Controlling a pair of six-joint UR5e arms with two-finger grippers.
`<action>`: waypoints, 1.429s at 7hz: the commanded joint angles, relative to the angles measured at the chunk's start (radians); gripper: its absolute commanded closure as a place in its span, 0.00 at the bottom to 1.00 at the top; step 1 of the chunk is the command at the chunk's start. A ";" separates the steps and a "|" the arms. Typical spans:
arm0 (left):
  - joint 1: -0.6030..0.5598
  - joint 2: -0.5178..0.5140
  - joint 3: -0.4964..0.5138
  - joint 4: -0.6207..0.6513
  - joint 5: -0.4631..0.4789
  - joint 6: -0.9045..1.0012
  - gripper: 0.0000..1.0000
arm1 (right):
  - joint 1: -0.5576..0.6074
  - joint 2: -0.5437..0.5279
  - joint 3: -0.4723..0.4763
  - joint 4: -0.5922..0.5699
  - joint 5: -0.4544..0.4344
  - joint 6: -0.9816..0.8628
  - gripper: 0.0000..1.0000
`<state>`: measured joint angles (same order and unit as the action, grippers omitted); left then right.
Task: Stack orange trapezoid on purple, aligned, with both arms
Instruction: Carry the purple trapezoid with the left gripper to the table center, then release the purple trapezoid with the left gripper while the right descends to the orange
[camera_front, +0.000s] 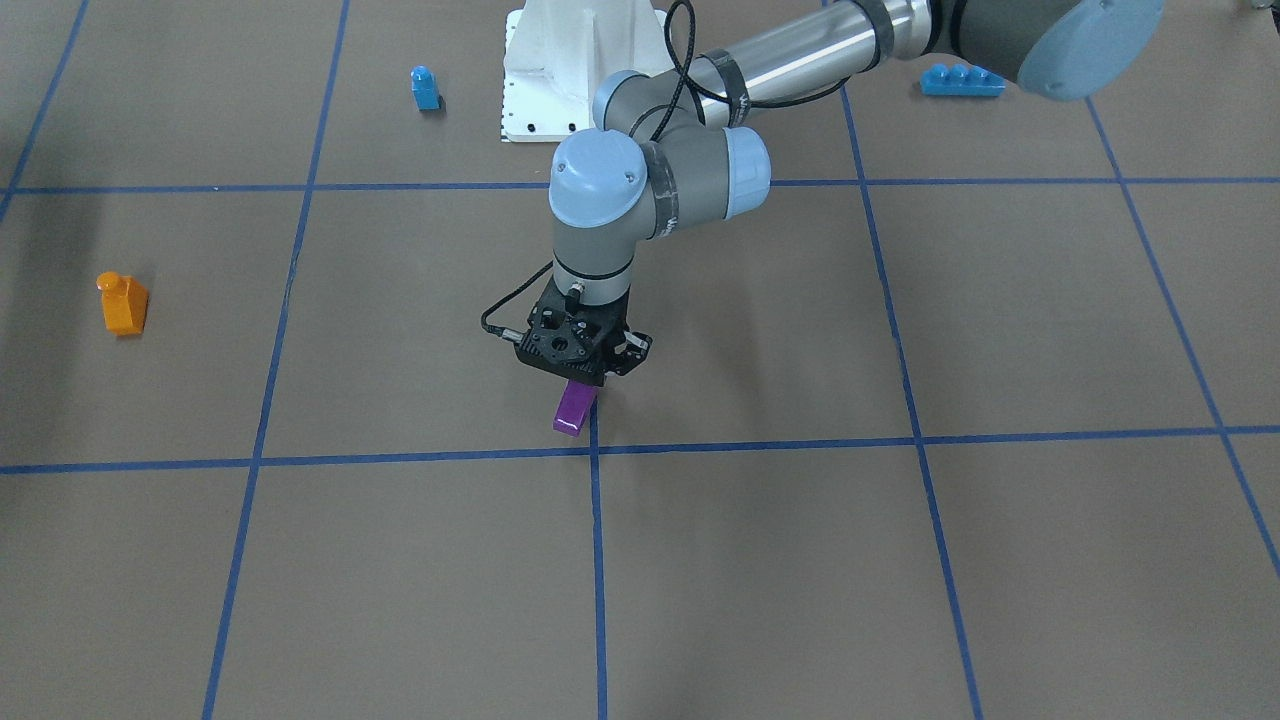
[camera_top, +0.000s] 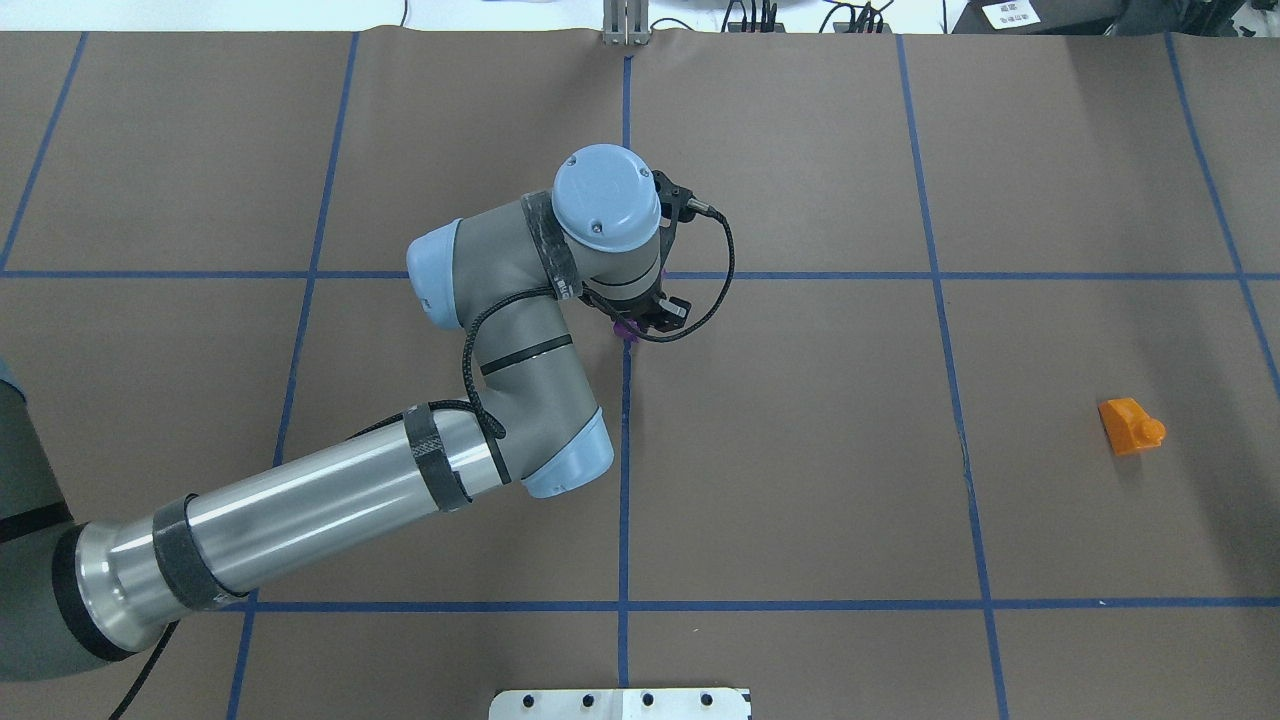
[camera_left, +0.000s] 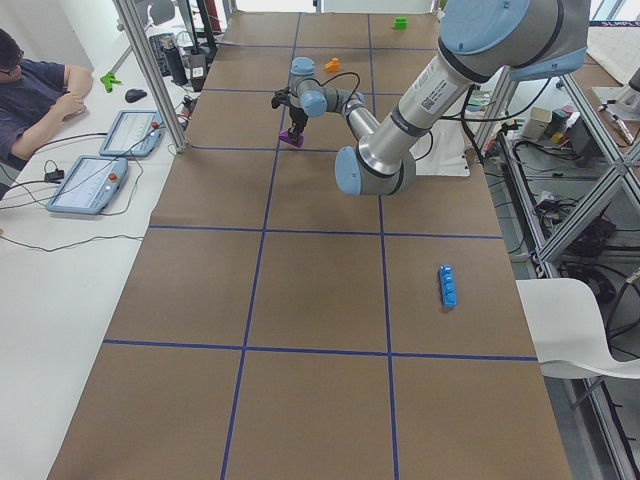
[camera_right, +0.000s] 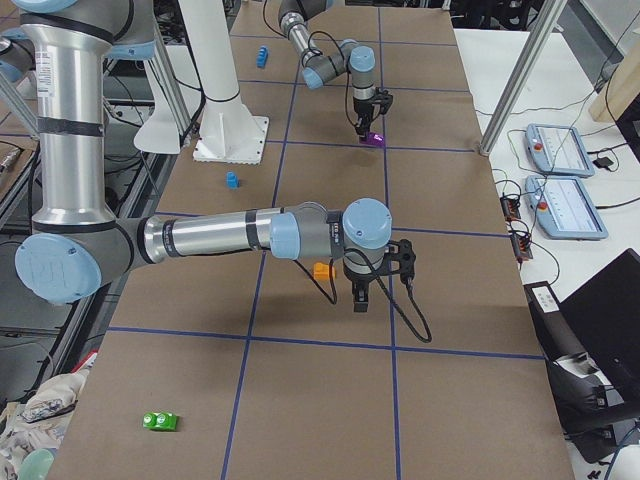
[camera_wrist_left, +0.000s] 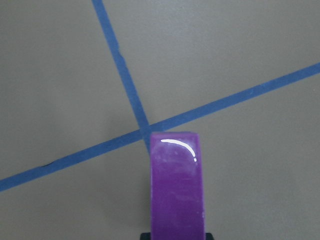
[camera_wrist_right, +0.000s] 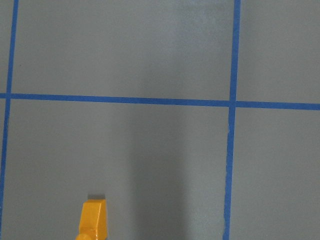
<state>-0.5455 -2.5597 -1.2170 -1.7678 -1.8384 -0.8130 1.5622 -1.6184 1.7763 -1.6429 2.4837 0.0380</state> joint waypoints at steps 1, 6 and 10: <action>-0.001 -0.010 0.025 0.005 0.002 0.009 1.00 | -0.001 0.000 0.000 -0.001 0.014 0.000 0.00; -0.004 -0.008 0.044 -0.001 0.002 -0.003 0.00 | -0.008 0.000 0.002 0.000 0.017 0.000 0.00; -0.187 -0.002 -0.155 0.214 -0.130 0.012 0.00 | -0.213 0.017 0.178 0.090 -0.132 0.340 0.00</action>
<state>-0.6818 -2.5666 -1.2807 -1.6739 -1.9397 -0.8090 1.4222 -1.5893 1.8975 -1.6189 2.4047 0.2440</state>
